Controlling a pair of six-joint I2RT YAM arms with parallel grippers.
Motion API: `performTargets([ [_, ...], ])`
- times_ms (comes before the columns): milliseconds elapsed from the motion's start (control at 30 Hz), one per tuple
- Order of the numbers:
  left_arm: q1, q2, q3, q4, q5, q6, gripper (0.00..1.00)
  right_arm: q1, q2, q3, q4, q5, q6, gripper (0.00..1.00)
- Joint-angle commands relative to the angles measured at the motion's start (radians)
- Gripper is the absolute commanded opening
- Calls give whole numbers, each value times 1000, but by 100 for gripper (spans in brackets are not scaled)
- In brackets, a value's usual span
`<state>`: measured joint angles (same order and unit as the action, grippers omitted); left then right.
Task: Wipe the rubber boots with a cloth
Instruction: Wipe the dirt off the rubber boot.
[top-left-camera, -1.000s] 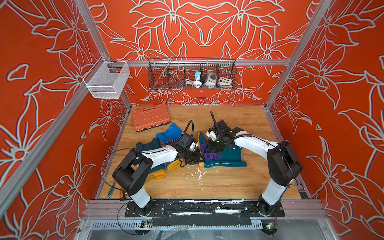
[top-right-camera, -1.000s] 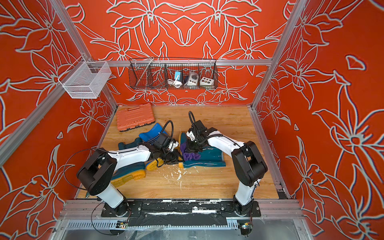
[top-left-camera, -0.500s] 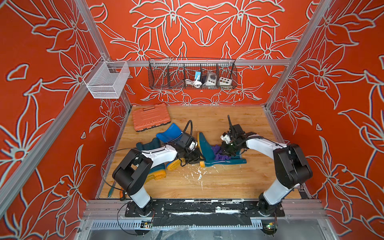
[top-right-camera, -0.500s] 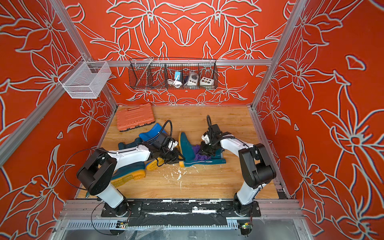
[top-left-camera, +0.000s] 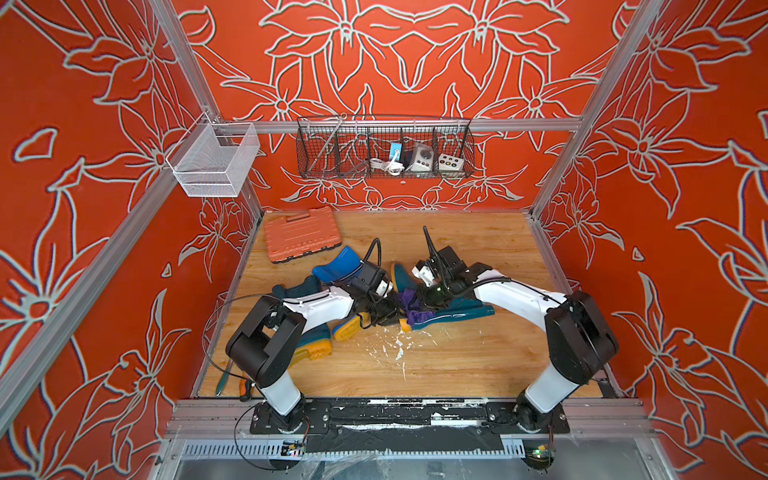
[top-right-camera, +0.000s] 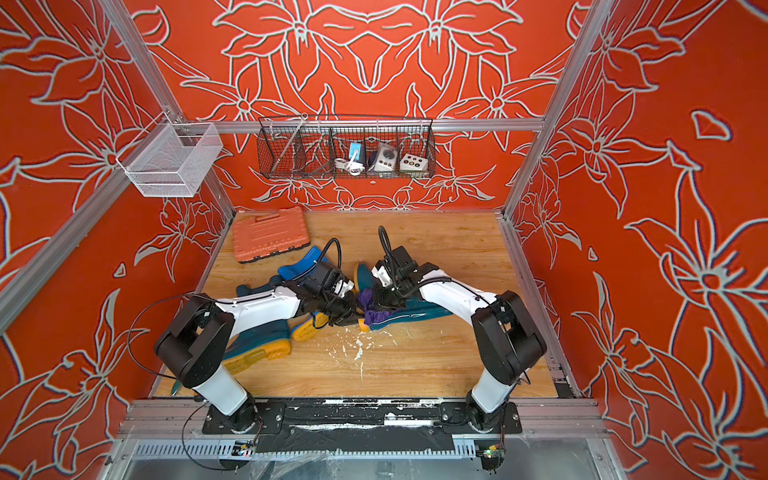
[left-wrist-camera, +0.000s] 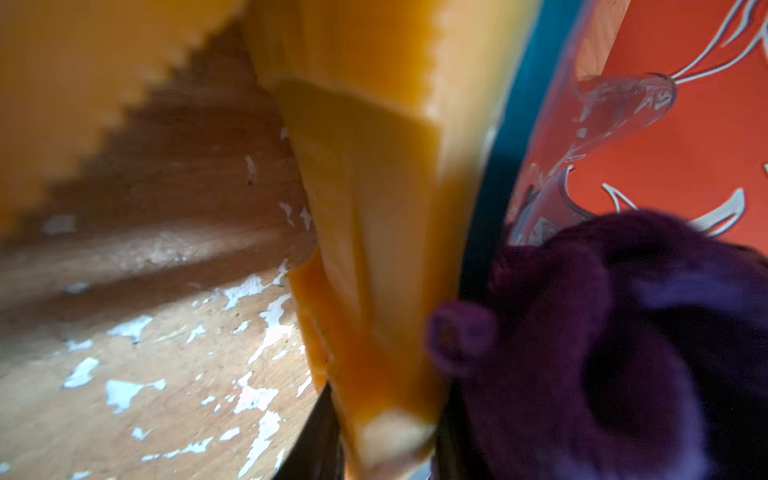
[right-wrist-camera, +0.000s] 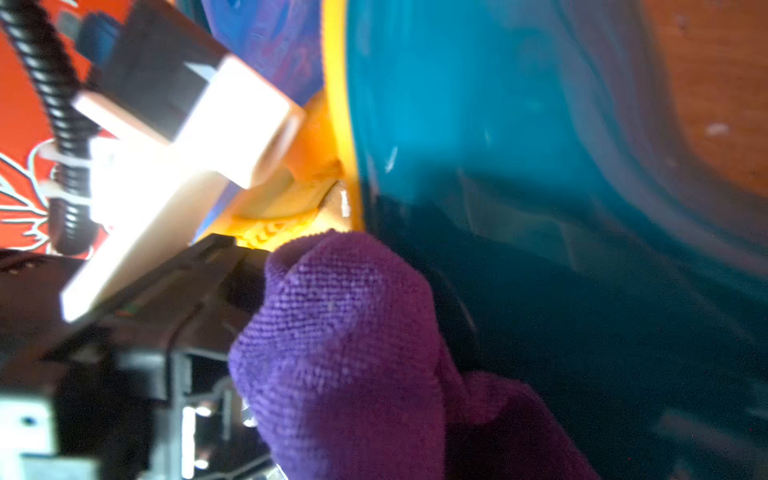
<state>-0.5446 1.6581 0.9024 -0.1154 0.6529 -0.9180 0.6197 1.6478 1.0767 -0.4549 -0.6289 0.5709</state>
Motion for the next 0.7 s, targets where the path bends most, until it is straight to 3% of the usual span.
performTargets([
  [0, 41, -26, -21, 143, 56, -70, 0, 16, -57, -119, -107, 29, -26, 0],
  [167, 48, -23, -30, 160, 75, -81, 0, 8, -142, -162, -111, 81, -6, 0],
  [467, 48, -52, -33, 126, 62, -92, 0, 34, 8, 154, -166, 77, -39, 0],
  [500, 49, -51, -37, 134, 59, -127, 0, 49, 8, 170, -189, 104, -55, 0],
  [567, 56, -49, -49, 189, 78, -225, 0, 90, -45, 162, -241, 274, -95, 0],
  [667, 63, -48, -32, 177, 97, -276, 0, 79, -179, 34, -213, 414, -110, 0],
])
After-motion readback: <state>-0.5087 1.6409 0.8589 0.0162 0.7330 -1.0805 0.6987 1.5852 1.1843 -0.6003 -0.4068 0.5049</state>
